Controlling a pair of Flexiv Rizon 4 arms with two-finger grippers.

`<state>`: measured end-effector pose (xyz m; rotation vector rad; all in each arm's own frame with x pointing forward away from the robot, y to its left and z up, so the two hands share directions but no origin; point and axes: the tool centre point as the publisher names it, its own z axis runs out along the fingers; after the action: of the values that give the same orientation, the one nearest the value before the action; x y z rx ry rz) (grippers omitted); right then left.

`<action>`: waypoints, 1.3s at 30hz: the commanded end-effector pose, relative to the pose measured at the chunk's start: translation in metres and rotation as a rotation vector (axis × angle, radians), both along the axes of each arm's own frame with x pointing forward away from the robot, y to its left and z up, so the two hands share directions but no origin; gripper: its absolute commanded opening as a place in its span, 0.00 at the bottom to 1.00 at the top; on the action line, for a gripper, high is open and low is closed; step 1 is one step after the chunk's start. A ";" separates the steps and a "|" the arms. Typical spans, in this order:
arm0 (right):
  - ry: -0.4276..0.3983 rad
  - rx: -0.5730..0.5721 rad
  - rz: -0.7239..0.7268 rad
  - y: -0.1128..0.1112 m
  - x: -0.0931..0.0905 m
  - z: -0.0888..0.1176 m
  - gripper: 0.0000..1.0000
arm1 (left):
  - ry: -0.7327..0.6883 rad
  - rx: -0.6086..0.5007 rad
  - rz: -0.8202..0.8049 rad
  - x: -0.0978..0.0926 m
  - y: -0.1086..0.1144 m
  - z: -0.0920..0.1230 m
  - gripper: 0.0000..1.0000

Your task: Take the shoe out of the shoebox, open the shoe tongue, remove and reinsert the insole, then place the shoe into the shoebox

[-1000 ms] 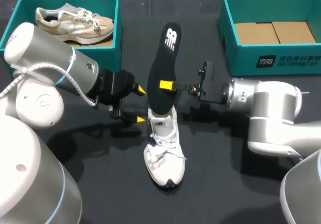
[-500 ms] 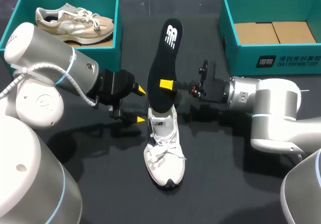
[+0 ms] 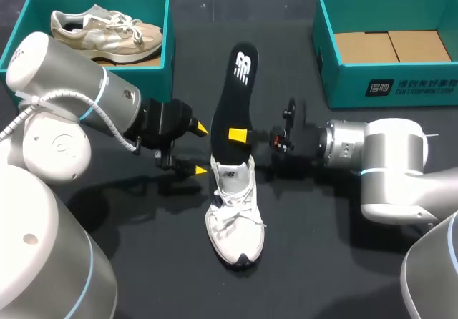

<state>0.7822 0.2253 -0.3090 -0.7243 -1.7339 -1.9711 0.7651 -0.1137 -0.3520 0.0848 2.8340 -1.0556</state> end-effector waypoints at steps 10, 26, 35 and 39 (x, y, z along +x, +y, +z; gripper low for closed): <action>0.044 -0.053 -0.020 0.001 -0.029 -0.017 0.00 | -0.001 0.000 0.000 0.000 0.000 0.000 1.00; 0.147 -0.101 -0.020 0.005 -0.060 -0.046 0.00 | -0.001 0.000 0.000 0.000 0.000 0.000 1.00; 0.132 -0.117 -0.009 0.006 -0.060 -0.040 0.00 | -0.001 0.000 0.000 0.000 0.000 0.000 1.00; 0.102 -0.120 0.008 0.007 -0.056 -0.029 0.18 | -0.001 0.000 0.000 0.000 0.000 0.000 1.00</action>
<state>0.7285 0.2323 -0.3386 -0.8496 -1.7949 -1.8164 0.7651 -0.1137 -0.3520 0.0848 2.8340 -1.0556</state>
